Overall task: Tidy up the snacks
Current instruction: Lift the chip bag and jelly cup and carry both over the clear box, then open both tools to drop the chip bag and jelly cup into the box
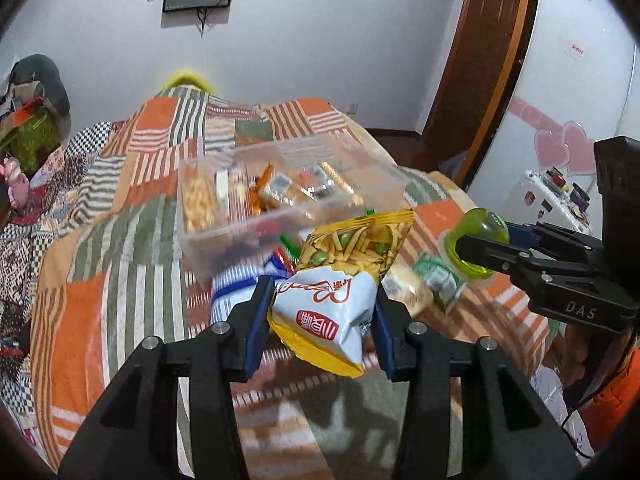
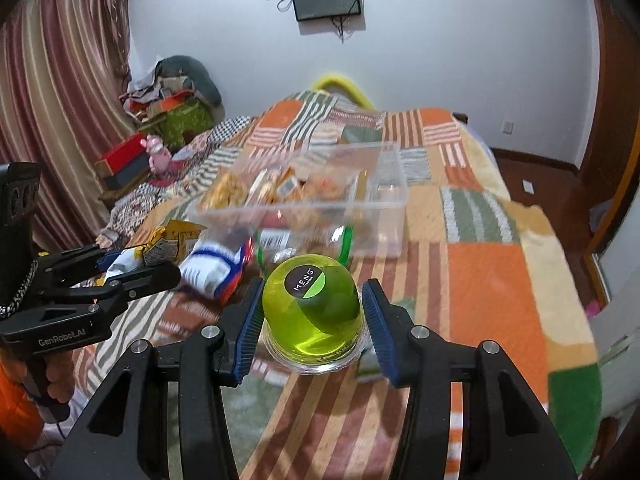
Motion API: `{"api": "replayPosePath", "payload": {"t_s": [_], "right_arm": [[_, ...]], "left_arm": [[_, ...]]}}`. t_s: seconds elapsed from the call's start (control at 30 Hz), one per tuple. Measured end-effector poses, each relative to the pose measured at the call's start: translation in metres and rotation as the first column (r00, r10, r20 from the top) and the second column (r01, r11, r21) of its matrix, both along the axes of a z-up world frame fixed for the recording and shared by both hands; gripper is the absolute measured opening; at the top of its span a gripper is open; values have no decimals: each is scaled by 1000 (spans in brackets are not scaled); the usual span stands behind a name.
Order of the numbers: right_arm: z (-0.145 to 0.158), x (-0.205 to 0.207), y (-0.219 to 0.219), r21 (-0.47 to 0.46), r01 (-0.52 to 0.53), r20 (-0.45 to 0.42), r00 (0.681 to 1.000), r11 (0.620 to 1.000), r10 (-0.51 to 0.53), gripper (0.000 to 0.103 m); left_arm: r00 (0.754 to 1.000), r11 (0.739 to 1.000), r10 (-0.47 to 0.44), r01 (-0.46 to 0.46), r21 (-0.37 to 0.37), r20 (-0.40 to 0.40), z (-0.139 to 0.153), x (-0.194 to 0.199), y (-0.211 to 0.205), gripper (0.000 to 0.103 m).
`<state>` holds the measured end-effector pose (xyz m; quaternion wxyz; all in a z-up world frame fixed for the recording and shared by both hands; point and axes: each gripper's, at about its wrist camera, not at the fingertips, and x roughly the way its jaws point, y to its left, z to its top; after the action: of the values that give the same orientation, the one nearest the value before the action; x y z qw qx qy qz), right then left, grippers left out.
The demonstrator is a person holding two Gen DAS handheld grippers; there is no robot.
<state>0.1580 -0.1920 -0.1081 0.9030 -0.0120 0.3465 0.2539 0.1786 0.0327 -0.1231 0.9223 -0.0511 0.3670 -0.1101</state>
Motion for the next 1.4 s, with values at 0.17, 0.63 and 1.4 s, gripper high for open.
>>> {"api": "replayPosePath", "payload": {"t_s": [0.17, 0.63, 1.4], "right_arm": [[14, 18, 2, 7, 15, 54, 998, 1000, -16, 46], [20, 84, 36, -14, -9, 87, 996, 1000, 10, 46], [-16, 133, 50, -66, -47, -68, 997, 997, 43, 46]], "left_arm": [[1000, 1000, 19, -19, -3, 20, 9, 24, 5, 45], [997, 998, 50, -52, 41, 50, 13, 96, 9, 45], [996, 996, 75, -72, 60, -47, -23, 146, 12, 50]]}}
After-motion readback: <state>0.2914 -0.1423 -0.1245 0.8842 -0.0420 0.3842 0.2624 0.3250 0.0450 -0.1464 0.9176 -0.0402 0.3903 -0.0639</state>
